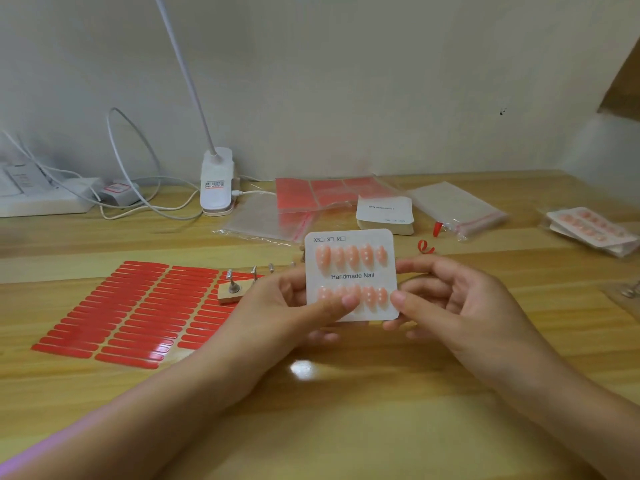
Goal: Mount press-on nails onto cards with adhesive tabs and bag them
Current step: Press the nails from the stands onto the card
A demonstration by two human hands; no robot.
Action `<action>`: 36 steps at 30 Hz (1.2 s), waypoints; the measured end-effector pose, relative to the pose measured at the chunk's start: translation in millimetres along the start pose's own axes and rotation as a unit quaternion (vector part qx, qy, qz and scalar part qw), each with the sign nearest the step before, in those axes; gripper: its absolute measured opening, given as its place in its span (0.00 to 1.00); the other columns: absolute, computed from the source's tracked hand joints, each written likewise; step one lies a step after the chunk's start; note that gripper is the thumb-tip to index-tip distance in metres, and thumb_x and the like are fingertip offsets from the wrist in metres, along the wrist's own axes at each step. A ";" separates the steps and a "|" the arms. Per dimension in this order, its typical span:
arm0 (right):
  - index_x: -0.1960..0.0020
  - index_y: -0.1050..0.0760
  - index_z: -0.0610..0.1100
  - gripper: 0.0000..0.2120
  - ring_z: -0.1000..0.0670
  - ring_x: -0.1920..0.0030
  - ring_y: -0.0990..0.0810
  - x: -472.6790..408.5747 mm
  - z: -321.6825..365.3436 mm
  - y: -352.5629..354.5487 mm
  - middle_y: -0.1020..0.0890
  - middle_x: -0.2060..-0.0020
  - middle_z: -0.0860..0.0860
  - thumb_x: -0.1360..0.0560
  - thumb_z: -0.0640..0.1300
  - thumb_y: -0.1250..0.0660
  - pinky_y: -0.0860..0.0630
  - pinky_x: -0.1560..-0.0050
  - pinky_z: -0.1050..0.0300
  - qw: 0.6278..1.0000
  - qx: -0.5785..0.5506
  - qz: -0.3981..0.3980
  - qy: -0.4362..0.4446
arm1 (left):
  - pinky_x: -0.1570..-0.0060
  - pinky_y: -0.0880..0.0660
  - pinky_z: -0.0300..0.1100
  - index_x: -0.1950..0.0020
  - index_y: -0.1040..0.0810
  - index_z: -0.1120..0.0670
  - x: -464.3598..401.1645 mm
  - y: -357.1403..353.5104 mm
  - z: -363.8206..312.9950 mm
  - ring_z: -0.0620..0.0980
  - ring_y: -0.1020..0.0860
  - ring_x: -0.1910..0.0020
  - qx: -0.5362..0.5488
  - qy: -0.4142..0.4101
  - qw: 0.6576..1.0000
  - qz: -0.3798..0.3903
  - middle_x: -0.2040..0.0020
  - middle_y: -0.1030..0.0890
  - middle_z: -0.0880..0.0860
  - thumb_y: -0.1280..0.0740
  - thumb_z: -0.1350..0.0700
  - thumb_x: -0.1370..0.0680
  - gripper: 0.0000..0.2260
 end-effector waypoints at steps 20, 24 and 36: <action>0.63 0.21 0.38 0.13 0.54 0.77 0.23 3.6 -11.4 -16.8 0.19 0.71 0.48 0.42 0.46 0.30 0.25 0.74 0.65 0.996 -0.070 0.018 -0.045 | 0.67 0.23 0.32 0.53 0.16 0.50 0.7 -5.5 -0.9 0.50 0.16 0.56 -0.016 0.055 0.998 0.038 0.55 0.15 0.52 0.28 0.52 0.34 0.11; 0.62 0.20 0.39 0.14 0.54 0.76 0.23 3.6 -12.2 -15.3 0.18 0.70 0.48 0.43 0.48 0.29 0.25 0.73 0.65 0.995 -0.074 0.027 -0.055 | 0.66 0.23 0.32 0.52 0.16 0.50 0.3 -5.9 -0.8 0.50 0.16 0.55 -0.011 0.074 0.996 0.049 0.54 0.15 0.52 0.27 0.52 0.34 0.12; 0.60 0.17 0.42 0.17 0.51 0.73 0.21 5.2 -13.2 -12.1 0.16 0.64 0.46 0.45 0.50 0.28 0.24 0.72 0.64 0.994 -0.048 0.063 -0.074 | 0.64 0.20 0.38 0.52 0.16 0.56 0.2 0.6 -3.4 0.52 0.16 0.58 0.088 0.071 0.994 0.016 0.54 0.16 0.58 0.31 0.48 0.32 0.15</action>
Point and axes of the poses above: each hand's wrist, its own x-axis away from the middle knuckle, its own y-axis out of the back of the hand, z = x × y, the point moved 4 cm from there along -x, towards the middle knuckle
